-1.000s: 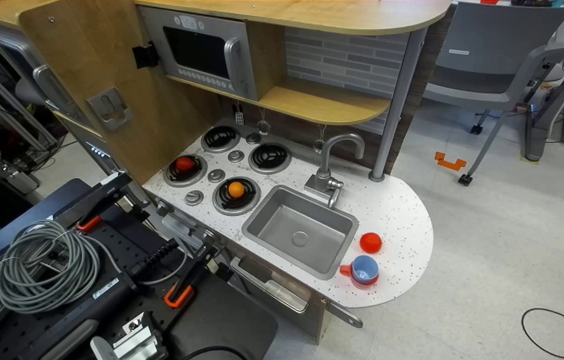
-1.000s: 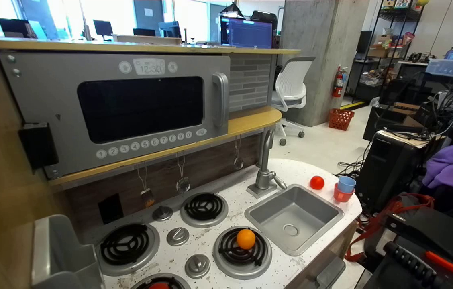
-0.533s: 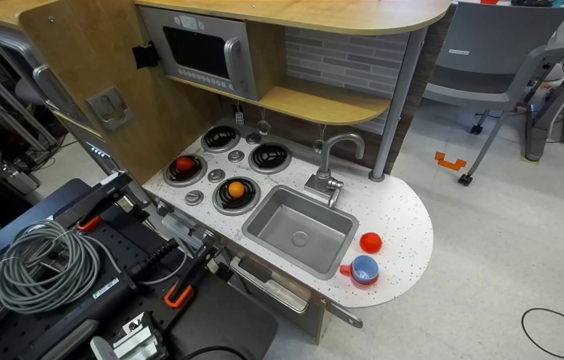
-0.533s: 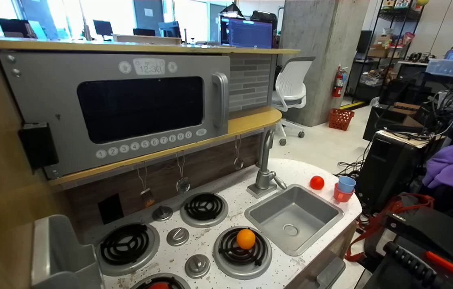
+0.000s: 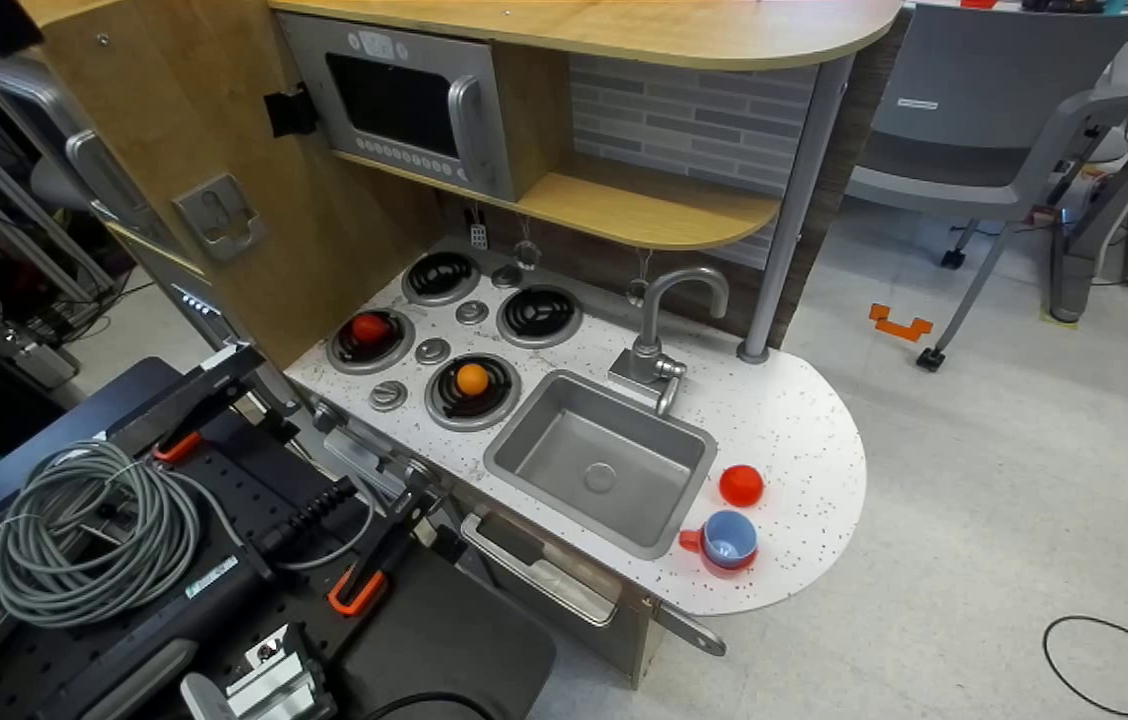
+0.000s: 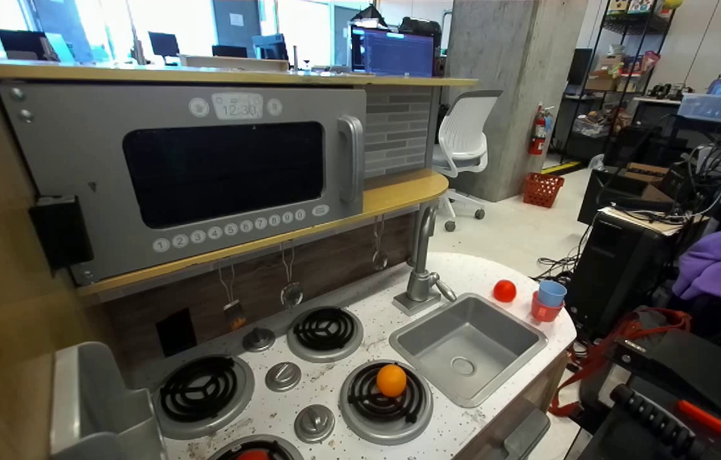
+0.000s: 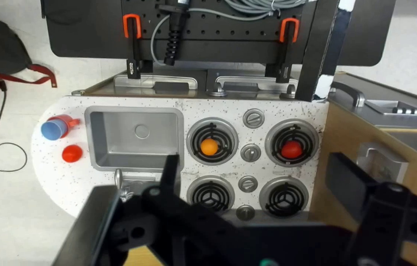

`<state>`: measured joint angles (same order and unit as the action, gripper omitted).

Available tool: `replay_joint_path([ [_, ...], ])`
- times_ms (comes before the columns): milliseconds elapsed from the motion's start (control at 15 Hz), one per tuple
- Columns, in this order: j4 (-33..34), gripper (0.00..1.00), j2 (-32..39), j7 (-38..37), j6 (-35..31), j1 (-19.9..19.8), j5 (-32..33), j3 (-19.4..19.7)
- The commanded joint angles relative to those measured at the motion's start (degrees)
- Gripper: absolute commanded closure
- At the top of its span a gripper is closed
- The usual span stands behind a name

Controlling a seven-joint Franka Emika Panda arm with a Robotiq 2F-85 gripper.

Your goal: Pick up the orange toy from the stove and put it in the sink.

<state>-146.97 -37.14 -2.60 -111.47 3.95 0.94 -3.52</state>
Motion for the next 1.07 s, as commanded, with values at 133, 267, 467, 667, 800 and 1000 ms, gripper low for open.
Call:
replay_joint_path([
  [133,-3.3,0.0,2.9,2.6,-10.6,-1.5,0.0,2.3],
  [267,-3.8,0.0,3.7,2.9,-12.4,-1.3,-0.6,2.8],
  [467,-4.3,0.0,4.4,2.9,-15.2,-1.1,-1.5,3.2],
  [667,-5.0,0.0,4.6,2.5,-18.8,-1.0,-2.6,3.5],
  [800,-5.7,0.0,11.5,3.3,-29.4,-1.0,-3.5,4.4],
  [1000,-5.3,0.0,20.4,5.2,-39.6,-0.5,-5.4,5.7],
])
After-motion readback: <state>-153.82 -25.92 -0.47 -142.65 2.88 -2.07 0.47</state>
